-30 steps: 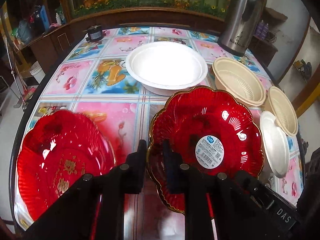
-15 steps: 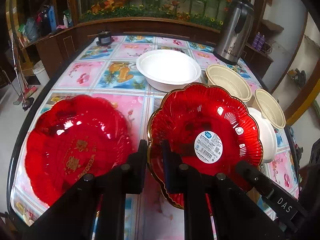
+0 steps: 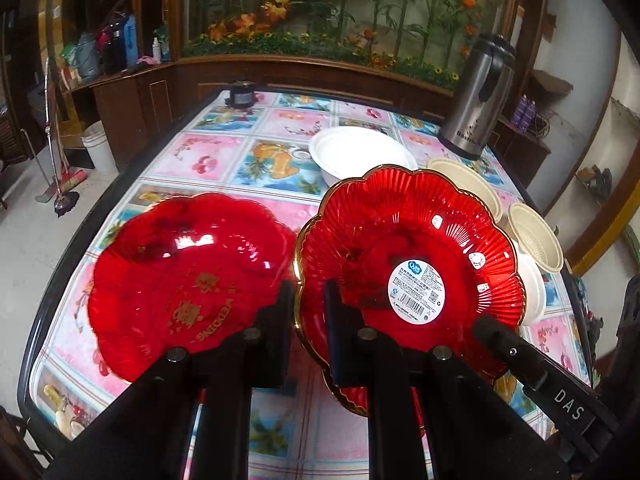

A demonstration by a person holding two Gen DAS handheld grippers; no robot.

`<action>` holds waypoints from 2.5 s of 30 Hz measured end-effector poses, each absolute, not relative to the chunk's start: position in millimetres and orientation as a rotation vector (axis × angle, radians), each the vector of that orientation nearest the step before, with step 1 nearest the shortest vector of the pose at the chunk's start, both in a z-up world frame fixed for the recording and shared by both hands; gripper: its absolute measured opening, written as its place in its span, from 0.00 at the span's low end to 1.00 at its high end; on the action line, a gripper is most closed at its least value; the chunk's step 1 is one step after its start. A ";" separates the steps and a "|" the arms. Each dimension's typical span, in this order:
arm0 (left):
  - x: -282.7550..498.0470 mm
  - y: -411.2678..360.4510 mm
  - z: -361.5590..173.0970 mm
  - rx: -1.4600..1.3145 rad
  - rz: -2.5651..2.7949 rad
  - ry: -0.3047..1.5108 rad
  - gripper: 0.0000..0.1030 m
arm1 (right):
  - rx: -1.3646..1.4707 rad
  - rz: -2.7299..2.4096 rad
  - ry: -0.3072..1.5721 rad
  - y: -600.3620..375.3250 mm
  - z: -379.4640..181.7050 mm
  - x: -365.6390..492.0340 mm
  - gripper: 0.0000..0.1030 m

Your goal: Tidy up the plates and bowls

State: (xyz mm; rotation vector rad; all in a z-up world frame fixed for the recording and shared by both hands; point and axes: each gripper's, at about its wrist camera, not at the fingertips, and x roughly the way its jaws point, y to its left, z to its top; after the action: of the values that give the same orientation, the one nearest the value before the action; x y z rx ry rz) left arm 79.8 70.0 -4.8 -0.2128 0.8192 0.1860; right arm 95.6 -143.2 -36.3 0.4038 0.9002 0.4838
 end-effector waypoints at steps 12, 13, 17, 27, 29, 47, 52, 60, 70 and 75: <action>54.0 100.2 5.3 -0.245 0.243 0.765 0.12 | 0.350 0.541 0.879 -109.2 -20.9 85.3 0.10; 52.4 101.9 5.4 -0.246 0.247 0.763 0.12 | 0.345 0.547 0.877 -105.6 -20.0 84.4 0.10; 46.9 113.1 6.0 -0.260 0.264 0.755 0.12 | 0.325 0.567 0.874 -93.0 -17.2 82.8 0.10; 35.3 139.9 6.9 -0.296 0.321 0.728 0.12 | 0.278 0.609 0.860 -61.6 -7.1 84.8 0.10; 34.0 143.7 7.5 -0.303 0.332 0.724 0.12 | 0.267 0.622 0.857 -53.8 -5.2 85.8 0.10; 24.9 184.0 -7.7 -0.353 0.431 0.739 0.12 | 0.177 0.698 0.880 3.9 -8.7 95.7 0.10; 29.2 189.8 -20.3 -0.360 0.445 0.778 0.12 | 0.153 0.698 0.918 15.9 -20.2 102.6 0.10; 39.4 194.2 -36.7 -0.354 0.457 0.838 0.12 | 0.123 0.678 0.968 28.2 -37.7 111.4 0.10; 51.2 195.3 -53.3 -0.339 0.476 0.908 0.12 | 0.071 0.646 1.032 40.6 -55.8 122.6 0.10; 52.6 196.6 -57.7 -0.330 0.483 0.929 0.12 | 0.049 0.635 1.059 44.9 -62.6 125.6 0.11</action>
State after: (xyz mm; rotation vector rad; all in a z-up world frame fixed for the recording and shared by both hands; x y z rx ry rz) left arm 52.6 196.6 -57.7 -0.3295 0.9293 0.4831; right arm 125.6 44.9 -62.6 0.0487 1.0595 0.6355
